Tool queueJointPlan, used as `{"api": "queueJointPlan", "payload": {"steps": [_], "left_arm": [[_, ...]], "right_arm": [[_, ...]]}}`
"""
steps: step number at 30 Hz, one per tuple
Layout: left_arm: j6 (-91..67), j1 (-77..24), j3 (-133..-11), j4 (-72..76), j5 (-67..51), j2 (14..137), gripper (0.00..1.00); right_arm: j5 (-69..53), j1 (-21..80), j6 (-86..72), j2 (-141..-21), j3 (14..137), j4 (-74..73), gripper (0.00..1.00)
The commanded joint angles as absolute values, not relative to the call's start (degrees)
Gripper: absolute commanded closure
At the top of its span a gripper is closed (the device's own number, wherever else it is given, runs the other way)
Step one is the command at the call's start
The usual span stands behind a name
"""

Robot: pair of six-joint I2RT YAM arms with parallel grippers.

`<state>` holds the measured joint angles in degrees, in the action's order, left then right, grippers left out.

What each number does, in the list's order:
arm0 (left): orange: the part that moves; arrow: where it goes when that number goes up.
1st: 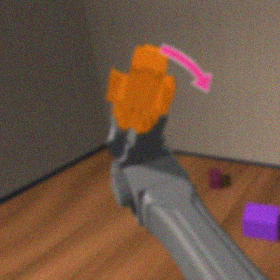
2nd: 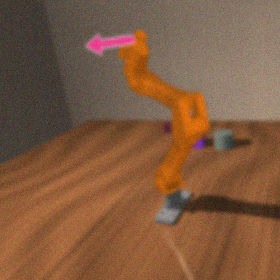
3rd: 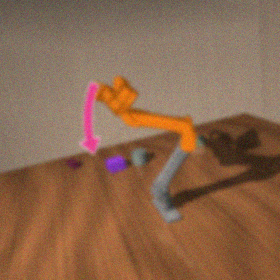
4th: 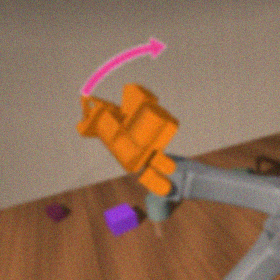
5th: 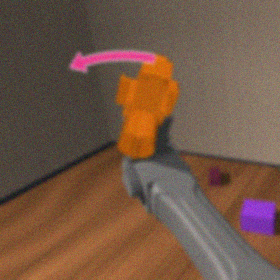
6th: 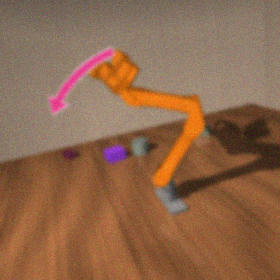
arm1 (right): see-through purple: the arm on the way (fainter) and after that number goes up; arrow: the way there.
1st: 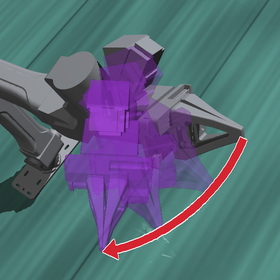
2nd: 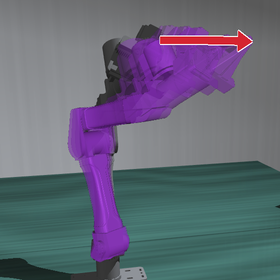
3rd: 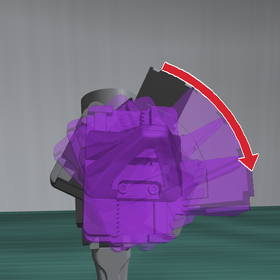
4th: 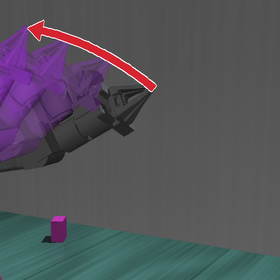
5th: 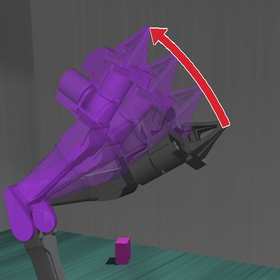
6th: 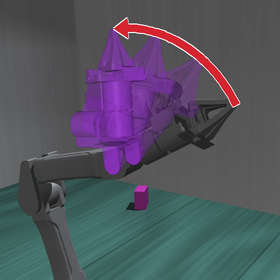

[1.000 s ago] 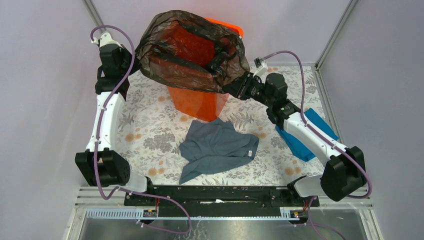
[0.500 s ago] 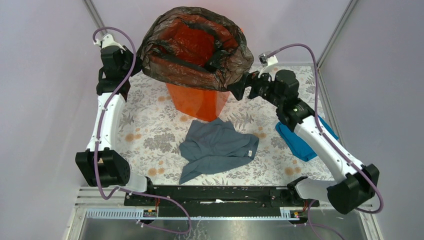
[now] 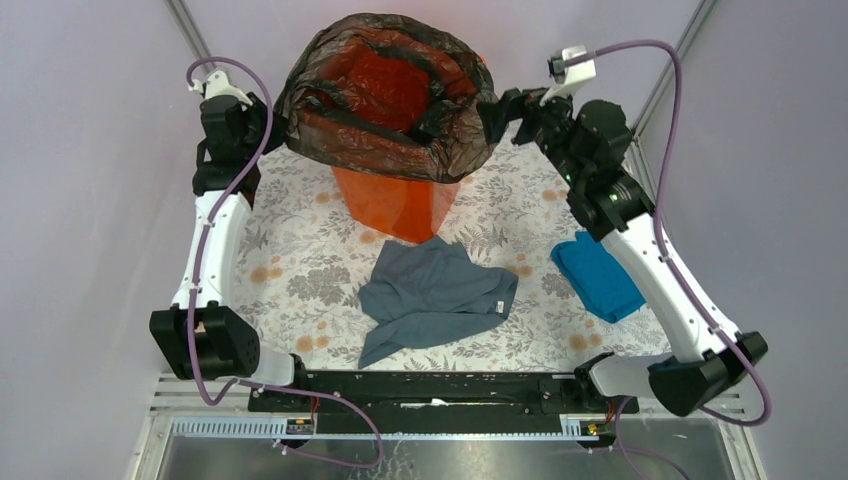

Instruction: Put the trash bags into the trash bin

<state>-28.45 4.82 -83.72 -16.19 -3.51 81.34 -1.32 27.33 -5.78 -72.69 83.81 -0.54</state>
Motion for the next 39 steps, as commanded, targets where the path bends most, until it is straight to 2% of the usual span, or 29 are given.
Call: {"api": "queueJointPlan", "payload": {"steps": [1,4,8,11,12,14,17,21,25,28,33,39], "left_arm": [[-27.01,5.18,-82.2,-13.15,-5.55,78.78,0.7],[-26.83,5.68,-81.38,-12.76,-6.36,78.46,0.7],[-26.29,6.03,-80.75,-12.45,-6.67,78.12,0.7],[-26.28,6.48,-80.25,-11.69,-7.66,78.12,0.7],[-26.2,6.7,-80.17,-11.49,-8.03,78.13,0.7],[-26.1,7.1,-79.69,-10.64,-8.69,78.09,0.73],[-26.91,7.46,-78.88,-8.78,-9.36,77.89,0.82],[-28.6,7.56,-77.49,-6.19,-10.42,77.87,0.86],[-29.23,7.56,-76.83,-5.01,-10.51,78.74,0.92],[-28.23,7.56,-77.23,-5.09,-9.68,79.7,0.93],[-28.04,7.41,-77.27,-5.14,-10.65,80.32,0.94],[-28.94,7.45,-76.49,-5.19,-12.1,79.8,0.94]], "right_arm": [[3.09,27.46,-1.28,-80.13,90.71,4.57,0.0],[3.28,27.33,-0.28,-85.45,95.54,6.04,0.05],[4.81,26.73,-0.26,-92.12,100.81,8.68,0.24],[8.26,26.32,-0.26,-96.19,103.9,10.52,0.44],[8.66,25.92,-0.26,-96.96,104.23,11.38,0.48],[7.88,24.98,-0.55,-98.07,104.31,13.43,0.5],[6.19,23.25,-1.29,-100.75,106.18,14.6,0.51],[2.24,19.38,-5.58,-105.53,109.18,15.15,0.57],[-3.87,16.63,-8.84,-109.62,111.66,16.19,0.54],[-5.58,15.81,-8.83,-111.83,113.88,14.92,0.35],[-9.58,15.36,-8.95,-109.66,115.36,7.08,0.14],[-12.27,15.35,-9.76,-102.66,110.23,2.69,0.11]]}}
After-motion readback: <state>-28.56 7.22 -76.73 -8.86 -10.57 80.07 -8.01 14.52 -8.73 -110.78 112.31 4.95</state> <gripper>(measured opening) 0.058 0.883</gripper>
